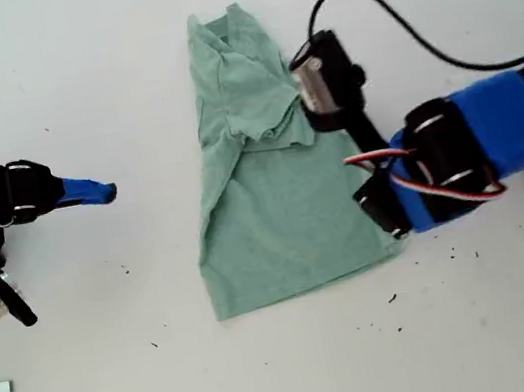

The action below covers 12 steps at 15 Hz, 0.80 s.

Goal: Fold t shirt

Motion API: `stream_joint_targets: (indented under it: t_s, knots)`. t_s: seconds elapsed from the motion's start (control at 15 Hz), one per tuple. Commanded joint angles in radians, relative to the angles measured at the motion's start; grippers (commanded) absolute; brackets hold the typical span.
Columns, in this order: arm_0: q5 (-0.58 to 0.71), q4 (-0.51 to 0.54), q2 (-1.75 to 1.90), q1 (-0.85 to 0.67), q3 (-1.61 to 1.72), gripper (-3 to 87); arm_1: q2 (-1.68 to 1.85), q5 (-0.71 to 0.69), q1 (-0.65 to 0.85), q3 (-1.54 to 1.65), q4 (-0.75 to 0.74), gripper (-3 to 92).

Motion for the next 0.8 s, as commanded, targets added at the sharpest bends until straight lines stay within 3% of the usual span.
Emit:
stream_joint_targets:
  t_s: [0.0, 0.13, 0.2, 0.27, 0.33, 0.4, 0.53, 0.67, 0.73]
  knots:
    - [0.008, -0.003, 0.008, 0.018, 0.012, -0.2, -0.135, 0.040, -0.031, -0.147, -0.179, -0.8]
    - [0.008, -0.003, 0.008, 0.021, 0.012, -0.2, -0.236, 0.103, -0.044, -0.064, -0.308, -0.9]
    - [0.008, -0.003, 0.008, 0.021, 0.012, -0.2, -0.275, 0.115, -0.057, -0.046, -0.385, 24.9]
    - [0.009, -0.003, 0.009, 0.020, 0.012, -0.2, -0.268, 0.074, -0.067, -0.049, -0.476, 38.9]
    - [0.011, -0.003, 0.009, 0.018, 0.012, -0.2, -0.253, 0.037, -0.072, -0.101, -0.474, 37.9]
    - [0.011, -0.003, 0.009, 0.018, 0.012, -0.2, -0.222, 0.043, -0.072, -0.161, -0.351, 31.1]
    - [0.011, -0.003, 0.009, 0.018, 0.012, -0.2, -0.054, 0.029, -0.054, -0.199, -0.103, 32.2]
    - [0.011, -0.003, 0.009, 0.015, 0.012, -0.2, 0.213, 0.018, 0.008, 0.005, 0.031, 31.1]
    - [0.011, -0.003, 0.009, 0.012, 0.012, -0.2, 0.367, 0.021, 0.057, 0.259, -0.009, 26.2]
